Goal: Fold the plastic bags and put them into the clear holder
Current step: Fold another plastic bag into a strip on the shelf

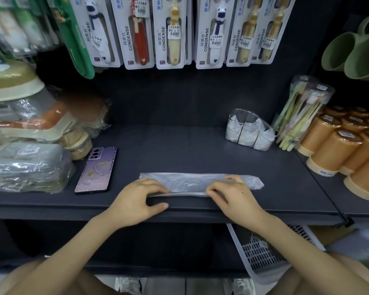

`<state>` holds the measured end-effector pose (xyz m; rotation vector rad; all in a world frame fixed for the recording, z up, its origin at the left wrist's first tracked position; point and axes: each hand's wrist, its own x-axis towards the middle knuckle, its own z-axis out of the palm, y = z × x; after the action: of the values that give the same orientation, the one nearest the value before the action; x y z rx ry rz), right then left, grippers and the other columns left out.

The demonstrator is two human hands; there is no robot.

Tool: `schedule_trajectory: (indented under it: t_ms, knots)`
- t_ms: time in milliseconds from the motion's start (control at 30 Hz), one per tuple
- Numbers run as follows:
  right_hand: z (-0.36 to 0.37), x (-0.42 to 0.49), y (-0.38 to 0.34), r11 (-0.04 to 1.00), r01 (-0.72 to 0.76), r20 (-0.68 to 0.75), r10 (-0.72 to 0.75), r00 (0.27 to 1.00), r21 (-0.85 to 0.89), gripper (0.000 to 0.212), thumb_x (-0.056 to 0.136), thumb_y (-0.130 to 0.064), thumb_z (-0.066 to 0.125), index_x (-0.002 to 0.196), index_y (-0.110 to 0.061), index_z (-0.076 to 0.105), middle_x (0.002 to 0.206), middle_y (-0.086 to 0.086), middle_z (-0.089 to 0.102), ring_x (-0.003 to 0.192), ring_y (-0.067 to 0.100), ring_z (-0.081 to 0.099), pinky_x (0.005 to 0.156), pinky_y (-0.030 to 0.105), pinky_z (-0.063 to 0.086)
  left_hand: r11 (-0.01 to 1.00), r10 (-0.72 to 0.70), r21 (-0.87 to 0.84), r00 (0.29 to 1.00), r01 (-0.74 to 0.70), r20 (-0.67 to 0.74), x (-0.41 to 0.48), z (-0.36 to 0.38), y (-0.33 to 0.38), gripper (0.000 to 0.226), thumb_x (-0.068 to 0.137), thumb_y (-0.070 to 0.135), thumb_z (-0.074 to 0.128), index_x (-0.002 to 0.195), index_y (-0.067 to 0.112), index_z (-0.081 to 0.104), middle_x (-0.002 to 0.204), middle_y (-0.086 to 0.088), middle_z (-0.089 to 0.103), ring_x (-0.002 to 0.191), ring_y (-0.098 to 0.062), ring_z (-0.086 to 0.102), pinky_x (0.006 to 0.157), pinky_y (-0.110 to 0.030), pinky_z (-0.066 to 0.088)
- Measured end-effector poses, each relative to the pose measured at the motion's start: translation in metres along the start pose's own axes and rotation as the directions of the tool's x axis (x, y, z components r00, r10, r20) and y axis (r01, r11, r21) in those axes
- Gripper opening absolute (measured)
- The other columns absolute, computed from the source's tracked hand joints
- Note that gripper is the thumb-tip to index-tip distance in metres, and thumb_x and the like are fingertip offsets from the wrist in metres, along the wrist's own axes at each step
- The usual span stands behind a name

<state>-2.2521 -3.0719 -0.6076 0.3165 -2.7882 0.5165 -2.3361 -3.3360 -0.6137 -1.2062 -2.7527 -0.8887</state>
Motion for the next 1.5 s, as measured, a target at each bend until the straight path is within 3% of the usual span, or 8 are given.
schedule_trajectory:
  t_ms: [133,400,633,833,967,1200,1400,1500]
  knots:
    - [-0.010,0.005,0.000,0.988,-0.116,0.112,0.104,0.988,0.101,0.017,0.097,-0.018,0.051,0.082,-0.022,0.057,0.072,-0.011,0.061,0.067,0.011,0.052,0.071,0.008,0.029,0.945,-0.193,-0.272,0.981,0.179,-0.025,0.000,-0.006,0.000,0.007,0.084,0.023,0.073,0.091,0.025,0.074,0.092,0.023,0.071,0.095,0.007,0.062,0.086,-0.009,0.042]
    - [-0.022,0.030,0.004,0.831,-0.380,0.271,0.288,0.919,0.406,0.017,0.092,-0.038,0.059,0.093,-0.022,0.066,0.062,-0.034,0.058,0.064,-0.013,0.054,0.067,0.015,0.039,0.717,-0.522,-0.585,0.848,0.379,-0.092,0.009,-0.006,0.001,0.011,0.088,0.015,0.069,0.081,0.023,0.072,0.082,0.012,0.072,0.082,-0.001,0.064,0.081,-0.016,0.046]
    - [-0.013,0.046,0.012,0.740,-0.553,0.320,0.455,0.831,0.383,0.024,0.087,-0.030,0.068,0.072,-0.010,0.068,0.054,-0.006,0.061,0.037,0.007,0.040,0.041,0.023,0.034,0.598,-0.670,-0.660,0.736,0.455,-0.099,0.013,-0.005,0.002,0.015,0.088,0.005,0.062,0.095,0.018,0.066,0.078,-0.003,0.071,0.081,-0.018,0.065,0.081,-0.029,0.048]
    - [-0.009,0.060,0.006,0.836,-0.538,0.311,0.485,0.817,0.109,0.022,0.085,-0.037,0.065,0.065,-0.027,0.064,0.049,-0.022,0.056,0.053,0.001,0.051,0.055,0.023,0.039,0.898,-0.385,-0.024,0.760,0.439,-0.524,0.012,-0.004,0.017,0.036,0.083,0.007,0.058,0.119,0.004,0.059,0.105,-0.012,0.064,0.095,-0.031,0.058,0.085,-0.035,0.039]
    - [-0.008,0.063,0.004,0.849,-0.527,0.323,0.487,0.811,0.044,0.021,0.085,-0.038,0.065,0.068,-0.027,0.066,0.066,-0.017,0.062,0.071,0.005,0.059,0.061,0.025,0.043,0.937,-0.128,0.264,0.929,0.228,-0.346,0.020,0.021,0.028,0.043,0.087,0.023,0.040,0.106,-0.001,0.069,0.120,-0.017,0.065,0.108,-0.040,0.062,0.102,-0.039,0.041]
    - [-0.005,0.066,0.002,0.864,-0.504,0.317,0.474,0.821,0.013,0.019,0.084,-0.039,0.067,0.069,-0.028,0.065,0.076,-0.013,0.068,0.079,0.008,0.063,0.066,0.027,0.047,0.813,-0.030,0.572,0.989,0.109,-0.145,0.027,0.042,0.054,0.052,0.095,0.027,0.031,0.122,-0.006,0.060,0.147,-0.015,0.043,0.137,-0.035,0.039,0.117,-0.048,0.018]
    - [-0.007,0.065,0.003,0.867,-0.498,0.319,0.464,0.826,0.030,0.020,0.085,-0.038,0.066,0.068,-0.029,0.063,0.082,-0.012,0.069,0.084,0.008,0.062,0.065,0.026,0.045,0.826,-0.380,0.442,0.925,0.349,-0.021,0.033,0.045,0.039,0.083,0.086,0.045,-0.016,0.152,0.012,0.020,0.161,-0.011,0.011,0.149,-0.026,0.007,0.119,-0.038,-0.004]
    - [-0.004,0.064,0.005,0.872,-0.489,0.318,0.457,0.831,0.027,0.021,0.086,-0.038,0.064,0.067,-0.029,0.061,0.079,-0.013,0.067,0.084,0.009,0.062,0.063,0.025,0.042,0.783,-0.492,0.442,0.871,0.437,0.010,0.033,0.041,0.030,0.062,0.100,0.048,0.001,0.154,0.020,0.004,0.162,-0.010,-0.002,0.149,-0.025,-0.006,0.120,-0.043,-0.007]
